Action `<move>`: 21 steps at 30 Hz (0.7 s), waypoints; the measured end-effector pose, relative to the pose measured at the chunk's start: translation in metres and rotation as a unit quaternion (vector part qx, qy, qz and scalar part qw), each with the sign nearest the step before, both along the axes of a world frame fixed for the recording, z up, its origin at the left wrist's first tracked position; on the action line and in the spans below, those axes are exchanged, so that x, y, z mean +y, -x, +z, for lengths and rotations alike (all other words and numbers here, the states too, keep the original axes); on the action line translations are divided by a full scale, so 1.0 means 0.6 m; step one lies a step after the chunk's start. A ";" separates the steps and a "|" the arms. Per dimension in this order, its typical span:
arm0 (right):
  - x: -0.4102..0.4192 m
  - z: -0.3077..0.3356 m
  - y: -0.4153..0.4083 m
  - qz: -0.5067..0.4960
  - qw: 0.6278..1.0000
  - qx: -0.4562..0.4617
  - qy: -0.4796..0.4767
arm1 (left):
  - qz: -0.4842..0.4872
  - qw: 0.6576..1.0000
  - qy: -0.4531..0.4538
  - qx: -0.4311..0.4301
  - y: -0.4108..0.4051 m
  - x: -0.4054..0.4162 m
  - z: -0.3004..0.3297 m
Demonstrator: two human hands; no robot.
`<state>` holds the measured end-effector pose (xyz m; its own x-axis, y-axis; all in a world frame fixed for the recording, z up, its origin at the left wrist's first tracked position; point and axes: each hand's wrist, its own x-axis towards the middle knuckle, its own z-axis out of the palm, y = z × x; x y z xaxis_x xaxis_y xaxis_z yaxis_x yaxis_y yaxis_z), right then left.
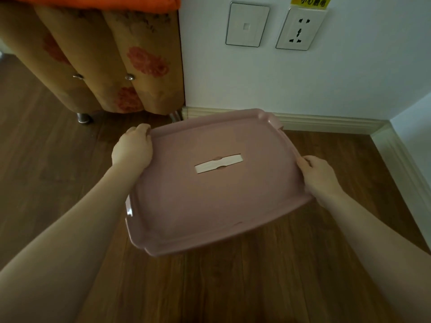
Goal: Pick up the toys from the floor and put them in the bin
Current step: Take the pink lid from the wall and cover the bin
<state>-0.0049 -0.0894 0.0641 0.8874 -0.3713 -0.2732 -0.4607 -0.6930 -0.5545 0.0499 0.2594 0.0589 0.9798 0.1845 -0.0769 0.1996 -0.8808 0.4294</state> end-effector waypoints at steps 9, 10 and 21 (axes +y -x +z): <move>0.004 0.003 0.003 -0.028 0.996 0.052 0.071 | 0.241 0.922 0.295 0.069 0.142 0.001 -0.010; 0.004 0.004 0.008 -0.046 0.997 0.046 0.048 | 0.239 0.924 0.291 0.075 0.142 0.004 -0.010; 0.030 0.024 0.047 -0.305 0.887 0.086 -0.335 | 0.284 0.893 0.336 0.097 0.164 -0.016 -0.016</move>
<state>-0.0330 -0.0716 0.0783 0.5016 -0.4714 -0.7254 -0.7541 0.1725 -0.6336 -0.0484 0.2498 0.0495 0.6994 0.4949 -0.5157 0.6604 -0.1714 0.7311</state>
